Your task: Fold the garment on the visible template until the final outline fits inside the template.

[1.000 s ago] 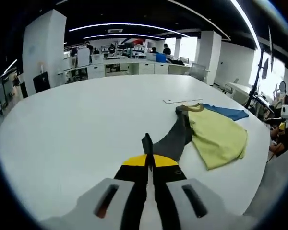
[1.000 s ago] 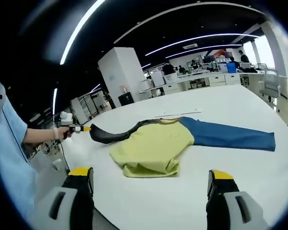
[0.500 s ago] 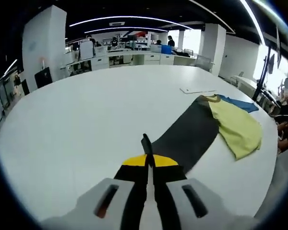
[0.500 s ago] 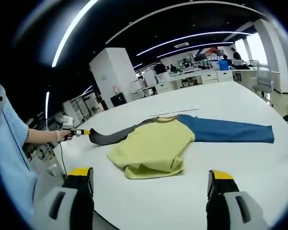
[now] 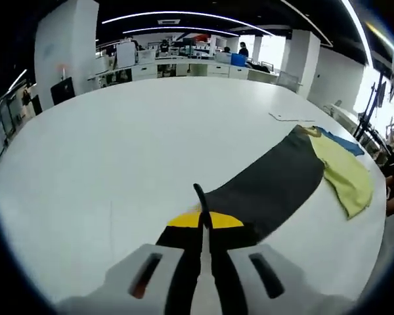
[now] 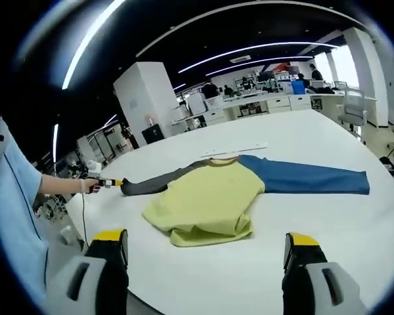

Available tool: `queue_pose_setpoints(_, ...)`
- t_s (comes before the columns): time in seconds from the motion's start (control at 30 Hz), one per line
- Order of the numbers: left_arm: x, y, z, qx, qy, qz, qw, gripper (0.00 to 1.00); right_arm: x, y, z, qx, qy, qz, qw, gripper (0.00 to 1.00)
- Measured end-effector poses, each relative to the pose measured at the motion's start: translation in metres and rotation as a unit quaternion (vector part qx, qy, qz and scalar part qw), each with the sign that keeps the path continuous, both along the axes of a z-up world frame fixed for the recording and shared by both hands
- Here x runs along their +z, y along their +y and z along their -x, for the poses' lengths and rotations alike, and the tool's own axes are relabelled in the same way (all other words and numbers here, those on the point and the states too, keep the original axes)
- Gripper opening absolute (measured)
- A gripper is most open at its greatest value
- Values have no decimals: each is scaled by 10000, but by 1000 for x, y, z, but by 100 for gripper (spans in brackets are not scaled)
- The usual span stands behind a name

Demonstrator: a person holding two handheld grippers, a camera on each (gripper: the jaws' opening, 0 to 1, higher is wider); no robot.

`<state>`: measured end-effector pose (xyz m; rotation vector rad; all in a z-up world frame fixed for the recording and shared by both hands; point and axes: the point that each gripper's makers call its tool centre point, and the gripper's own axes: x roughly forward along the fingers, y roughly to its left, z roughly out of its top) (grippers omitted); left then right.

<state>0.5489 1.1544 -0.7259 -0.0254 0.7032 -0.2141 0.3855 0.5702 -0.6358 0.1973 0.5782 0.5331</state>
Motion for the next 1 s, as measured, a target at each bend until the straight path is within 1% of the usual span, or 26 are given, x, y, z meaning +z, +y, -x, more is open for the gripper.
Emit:
queue_pose_setpoints(0.13, -8, 6, -7, 68, 35, 90, 9999, 0, 1, 0, -1, -34, 29, 69, 10000, 100)
queue_pose_setpoints(0.2, -13, 9, -8, 127, 126, 147, 9997, 0, 2, 0, -1, -60, 29, 79, 9999, 100)
queue_pose_setpoints(0.37, -23, 8, -6, 105, 223, 107, 9996, 0, 1, 3, -1, -58, 65, 137, 9999, 100)
queue_pose_setpoints(0.47, -25, 9, -6, 55, 239, 81, 9997, 0, 0, 3, -1, -58, 86, 155, 9998, 100)
queue_pose_setpoints(0.53, -27, 11, -6, 96, 273, 114, 9995, 0, -1, 3, -2, -78, 99, 147, 9998, 100)
queue_pose_setpoints(0.7, -27, 11, -6, 101, 229, 140, 9996, 0, 0, 4, -2, -65, 104, 164, 9998, 100)
queue_pose_setpoints(0.8, -26, 11, -6, 89, 146, 120, 9998, 0, 0, 6, -2, -71, 102, 147, 9998, 100)
queue_pose_setpoints(0.87, -25, 12, -8, 155, 56, 132, 9998, 2, -1, 7, -1, -62, 111, 141, 9998, 100)
queue_pose_setpoints(1.0, -20, 12, -7, 181, -62, 232, 9995, 13, -4, 10, 2, -3, 159, 142, 9998, 100)
